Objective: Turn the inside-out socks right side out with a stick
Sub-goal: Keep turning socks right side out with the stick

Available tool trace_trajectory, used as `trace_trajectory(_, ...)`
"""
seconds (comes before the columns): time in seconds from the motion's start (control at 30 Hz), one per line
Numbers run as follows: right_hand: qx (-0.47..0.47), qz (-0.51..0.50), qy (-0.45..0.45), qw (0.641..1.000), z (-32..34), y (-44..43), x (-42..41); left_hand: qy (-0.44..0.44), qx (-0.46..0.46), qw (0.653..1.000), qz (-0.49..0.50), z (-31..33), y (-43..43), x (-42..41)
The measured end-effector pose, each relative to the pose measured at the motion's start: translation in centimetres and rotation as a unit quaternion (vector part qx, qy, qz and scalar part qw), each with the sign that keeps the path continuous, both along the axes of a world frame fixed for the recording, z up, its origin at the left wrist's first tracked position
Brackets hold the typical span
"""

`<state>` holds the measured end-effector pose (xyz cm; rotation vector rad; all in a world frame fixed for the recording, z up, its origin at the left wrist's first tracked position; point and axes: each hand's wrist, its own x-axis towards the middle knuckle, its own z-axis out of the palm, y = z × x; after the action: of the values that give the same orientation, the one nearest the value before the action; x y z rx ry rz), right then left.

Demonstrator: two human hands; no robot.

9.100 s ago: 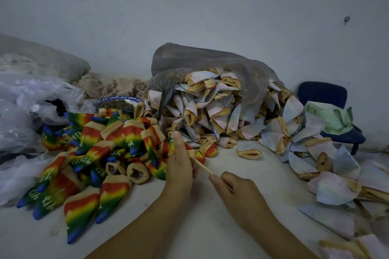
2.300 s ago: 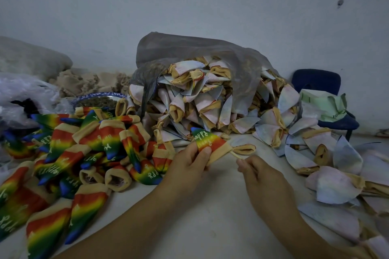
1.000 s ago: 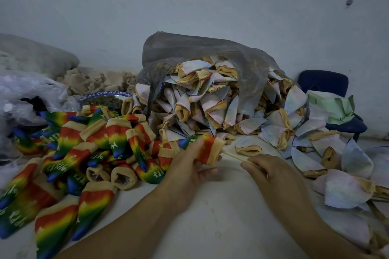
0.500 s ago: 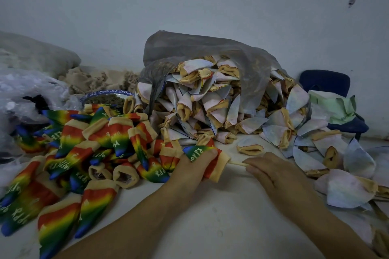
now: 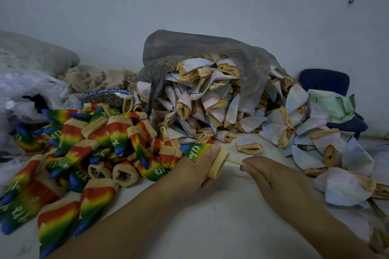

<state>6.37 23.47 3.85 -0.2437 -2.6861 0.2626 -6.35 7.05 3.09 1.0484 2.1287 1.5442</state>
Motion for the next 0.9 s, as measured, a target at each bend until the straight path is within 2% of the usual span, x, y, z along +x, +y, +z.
trace_trajectory(0.33,-0.161,-0.014,-0.048,0.986,-1.2,-2.1,-0.1,-0.013,0.010,1.000,0.022,-0.4,-0.1,-0.5)
trace_trajectory(0.47,-0.146,-0.033,-0.051,0.987,-1.5,-2.0,-0.7,-0.023,0.015,0.999,0.024,-1.1,0.0,-1.1)
trace_trajectory(0.6,-0.134,-0.042,0.002,0.990,-1.7,-1.5,-1.3,-0.088,0.081,0.989,0.091,-1.7,0.4,-1.7)
trace_trajectory(0.7,-0.138,-0.035,0.053,0.988,-2.0,-0.9,-1.4,-0.166,0.160,0.968,0.098,-1.5,0.4,-2.2)
trace_trajectory(0.8,-0.109,-0.050,0.086,0.989,-2.0,-0.4,-1.5,-0.200,0.184,0.957,0.103,-1.3,0.8,-2.2)
trace_trajectory(0.9,-0.079,-0.061,0.091,0.991,-1.9,-0.6,-1.5,-0.287,0.218,0.925,0.117,-1.0,0.9,-2.1)
